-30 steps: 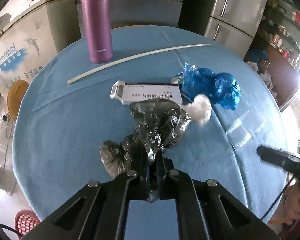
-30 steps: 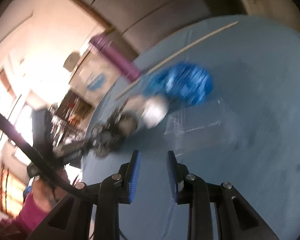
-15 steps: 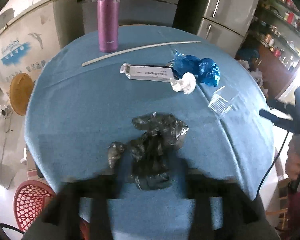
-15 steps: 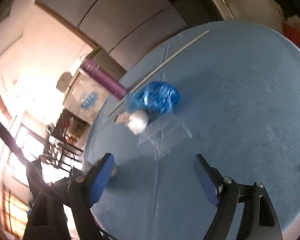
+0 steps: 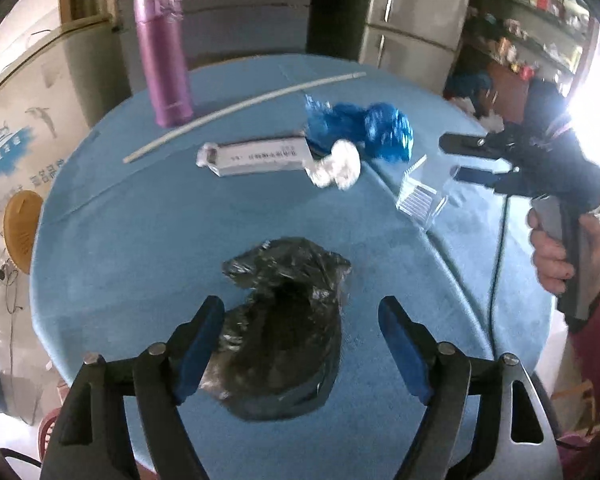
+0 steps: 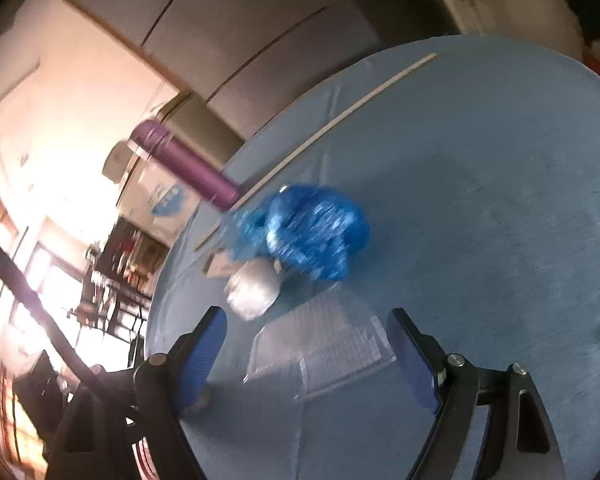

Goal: Collect trash
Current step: 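Grasp the black plastic bag with the left tool, then lift the black bag with the left tool while the right tool reaches the clear plastic tray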

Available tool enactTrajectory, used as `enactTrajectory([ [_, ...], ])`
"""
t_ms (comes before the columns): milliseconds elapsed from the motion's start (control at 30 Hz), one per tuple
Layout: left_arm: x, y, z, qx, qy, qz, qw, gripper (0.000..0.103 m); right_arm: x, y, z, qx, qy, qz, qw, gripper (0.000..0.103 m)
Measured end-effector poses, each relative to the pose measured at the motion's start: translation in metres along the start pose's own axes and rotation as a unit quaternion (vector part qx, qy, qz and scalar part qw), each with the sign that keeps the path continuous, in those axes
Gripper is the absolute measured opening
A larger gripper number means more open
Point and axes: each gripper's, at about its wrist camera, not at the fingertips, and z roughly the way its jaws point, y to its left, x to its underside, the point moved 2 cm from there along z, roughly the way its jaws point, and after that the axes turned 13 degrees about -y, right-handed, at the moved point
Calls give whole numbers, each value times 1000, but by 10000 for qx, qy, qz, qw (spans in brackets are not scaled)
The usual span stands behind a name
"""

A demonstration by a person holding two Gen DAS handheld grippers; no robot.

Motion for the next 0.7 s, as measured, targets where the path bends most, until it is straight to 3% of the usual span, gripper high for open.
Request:
enactTrajectory([
  [200,7,3,14,-120,36,-44,9999,80,26,32,-12,229,-67,-978,9949,86],
  [267,7,6,14,-153,4,-138,9998,70,34,39,-12,339,-91,-1274,9912,86],
  [333,7,8,15,-195,31,-212,9996,50,41,41,-11,370,-110,-1325,9904,86],
  [400,7,11,14,-227,27,-312,9993,41,44,40,-7,329,22,-1220,9920,86],
  [567,8,19,8,-295,-64,-550,9980,36,57,52,-23,-458,372,-1120,9920,86],
  [700,10,28,2,-341,-114,-741,9966,34,57,46,-41,-251,198,-1448,9889,86],
])
